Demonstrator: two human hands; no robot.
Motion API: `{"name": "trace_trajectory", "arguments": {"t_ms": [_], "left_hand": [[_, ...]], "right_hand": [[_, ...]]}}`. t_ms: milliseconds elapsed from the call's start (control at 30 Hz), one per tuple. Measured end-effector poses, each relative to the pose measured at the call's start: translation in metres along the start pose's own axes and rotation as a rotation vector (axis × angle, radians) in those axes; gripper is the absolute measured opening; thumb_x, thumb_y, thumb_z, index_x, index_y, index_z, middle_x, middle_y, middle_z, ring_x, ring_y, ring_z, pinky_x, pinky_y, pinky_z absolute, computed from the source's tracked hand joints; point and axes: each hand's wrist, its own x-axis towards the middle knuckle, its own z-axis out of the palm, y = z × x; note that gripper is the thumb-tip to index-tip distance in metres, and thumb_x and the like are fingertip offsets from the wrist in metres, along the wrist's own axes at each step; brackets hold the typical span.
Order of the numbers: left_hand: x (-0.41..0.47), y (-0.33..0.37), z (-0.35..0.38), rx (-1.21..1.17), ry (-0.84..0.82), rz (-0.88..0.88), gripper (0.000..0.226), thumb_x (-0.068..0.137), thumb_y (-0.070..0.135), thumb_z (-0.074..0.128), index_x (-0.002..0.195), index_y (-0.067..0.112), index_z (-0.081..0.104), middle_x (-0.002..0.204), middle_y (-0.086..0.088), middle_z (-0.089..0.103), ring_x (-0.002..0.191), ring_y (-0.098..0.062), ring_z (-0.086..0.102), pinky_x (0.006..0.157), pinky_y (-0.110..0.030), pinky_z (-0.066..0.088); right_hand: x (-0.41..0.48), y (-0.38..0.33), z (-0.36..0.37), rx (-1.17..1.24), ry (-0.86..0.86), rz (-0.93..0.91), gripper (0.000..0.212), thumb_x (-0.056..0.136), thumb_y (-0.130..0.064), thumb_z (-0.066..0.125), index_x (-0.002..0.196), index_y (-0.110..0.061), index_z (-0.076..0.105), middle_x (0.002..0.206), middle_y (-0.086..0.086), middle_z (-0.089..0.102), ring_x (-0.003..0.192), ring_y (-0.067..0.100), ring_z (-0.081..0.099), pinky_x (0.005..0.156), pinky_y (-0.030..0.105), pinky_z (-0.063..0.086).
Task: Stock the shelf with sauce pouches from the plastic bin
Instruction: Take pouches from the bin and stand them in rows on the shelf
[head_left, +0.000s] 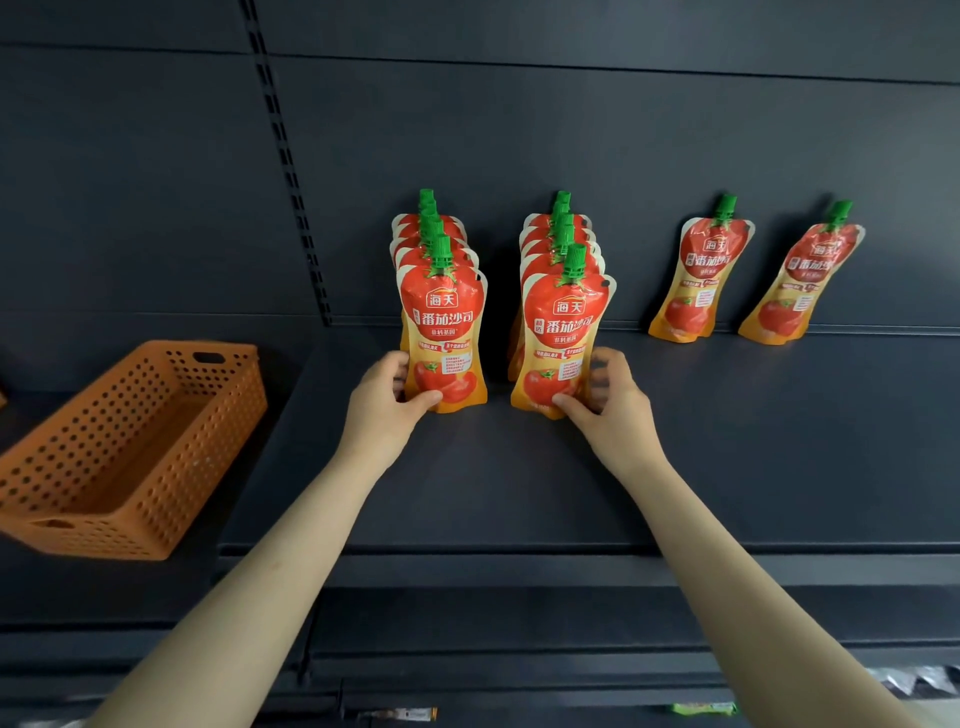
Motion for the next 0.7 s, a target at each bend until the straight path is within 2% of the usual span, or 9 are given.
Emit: {"name": "trace_trajectory", "arguments": {"t_ms": [100,300,533,700], "left_hand": [[0.002,0.0,0.001,-0.001,0.016,-0.009,0.043,0.084,0.022,0.075,0.121,0.018,0.054,0.118,0.003,0.062,0.106,-0.013,0.058,0.088,-0.027,0.049],[0.007,0.0,0.004,0.01,0.046,-0.027,0.046,0.083,0.022,0.075,0.123,0.014,0.052,0.118,0.002,0.06,0.105,-0.012,0.057,0.085,-0.024,0.045],[0.006,-0.002,0.006,0.024,0.031,-0.021,0.049,0.085,0.02,0.074,0.127,0.013,0.05,0.123,0.001,0.06,0.103,-0.008,0.054,0.075,-0.008,0.038],[-0.011,0.003,-0.005,0.03,0.083,-0.024,0.057,0.083,0.019,0.076,0.133,0.016,0.048,0.131,-0.002,0.055,0.114,-0.013,0.054,0.089,-0.022,0.042]], "right_hand": [[0.002,0.0,0.002,-0.01,0.006,0.003,0.056,0.084,-0.025,0.075,0.129,-0.023,0.042,0.122,0.001,0.059,0.112,0.019,0.059,0.088,0.029,0.05],[0.007,-0.001,0.007,-0.035,0.015,0.017,0.055,0.085,-0.027,0.073,0.13,-0.023,0.041,0.125,0.003,0.059,0.115,0.021,0.058,0.092,0.033,0.051],[0.008,0.002,0.009,-0.044,0.002,0.045,0.056,0.085,-0.029,0.073,0.131,-0.021,0.041,0.122,0.003,0.059,0.113,0.02,0.058,0.088,0.028,0.048],[-0.003,-0.001,-0.005,-0.016,-0.004,0.07,0.062,0.082,-0.027,0.076,0.133,-0.018,0.042,0.115,-0.003,0.057,0.112,0.017,0.057,0.091,0.026,0.044]]}}
